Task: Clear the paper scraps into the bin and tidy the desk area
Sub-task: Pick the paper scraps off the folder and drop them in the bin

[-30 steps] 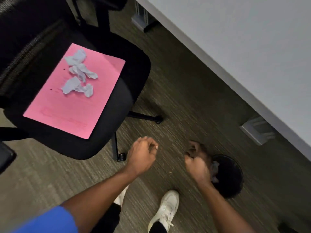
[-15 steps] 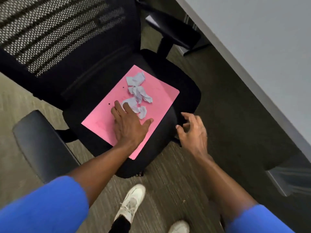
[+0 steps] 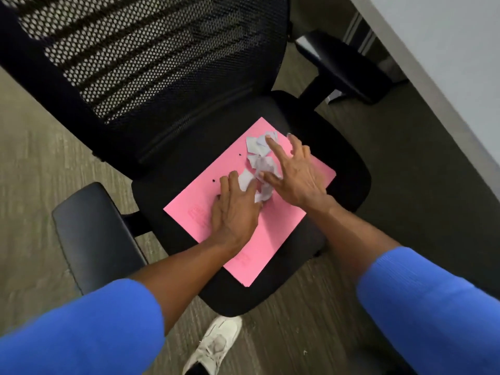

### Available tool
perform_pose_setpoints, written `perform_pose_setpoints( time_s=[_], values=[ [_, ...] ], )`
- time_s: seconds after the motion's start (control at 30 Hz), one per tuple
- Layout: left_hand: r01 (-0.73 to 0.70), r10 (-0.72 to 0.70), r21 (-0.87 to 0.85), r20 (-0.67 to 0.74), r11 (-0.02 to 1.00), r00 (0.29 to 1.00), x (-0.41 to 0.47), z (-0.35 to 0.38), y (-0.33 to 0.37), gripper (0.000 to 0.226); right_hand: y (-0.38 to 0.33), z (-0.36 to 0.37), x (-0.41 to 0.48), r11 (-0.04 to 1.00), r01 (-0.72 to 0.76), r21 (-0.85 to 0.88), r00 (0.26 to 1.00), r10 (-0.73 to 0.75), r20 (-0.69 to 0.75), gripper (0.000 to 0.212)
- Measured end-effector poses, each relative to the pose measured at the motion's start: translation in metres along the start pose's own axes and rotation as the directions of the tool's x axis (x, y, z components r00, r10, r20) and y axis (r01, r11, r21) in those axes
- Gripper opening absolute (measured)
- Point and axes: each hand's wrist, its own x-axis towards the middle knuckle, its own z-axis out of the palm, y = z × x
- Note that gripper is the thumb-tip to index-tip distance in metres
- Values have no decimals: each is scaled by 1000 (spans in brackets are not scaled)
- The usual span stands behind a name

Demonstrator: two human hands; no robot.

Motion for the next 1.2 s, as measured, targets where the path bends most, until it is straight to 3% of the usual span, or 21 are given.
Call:
perform_pose_setpoints(
  time_s=[0.1, 0.3, 0.43, 0.6, 0.7, 0.93, 1.2],
  values=[
    [-44, 43, -35, -17, 998, 999, -1, 5, -10, 33, -7, 0, 16, 995, 71, -75, 997, -68, 43, 78],
    [-6, 6, -128, -5, 992, 1000, 1, 1, -16, 27, -21, 9, 32, 958, 145, -246, 987, -122, 108, 74],
    [13, -13, -171, 1, 985, 1000, 0, -3, -16, 21, -26, 20, 26, 951, 125, -282, 992, -119, 39, 58],
    [32, -36, -225, -12, 974, 999, -4, -2, -17, 25, -21, 29, -1, 969, 140, -203, 989, -149, -27, 32],
    [44, -49, -269, -9, 962, 999, -7, -3, -14, 29, -17, 28, -16, 993, 89, -79, 993, -95, -73, 23],
    [74, -78, -380, 4, 922, 997, -18, -3, -3, 29, 7, 23, -49, 985, -60, 165, 982, 87, -166, 25],
    [42, -42, -449, 11, 893, 999, -45, 12, 29, 19, 40, 9, -108, 912, -177, 370, 855, 329, -400, 20]
  ],
)
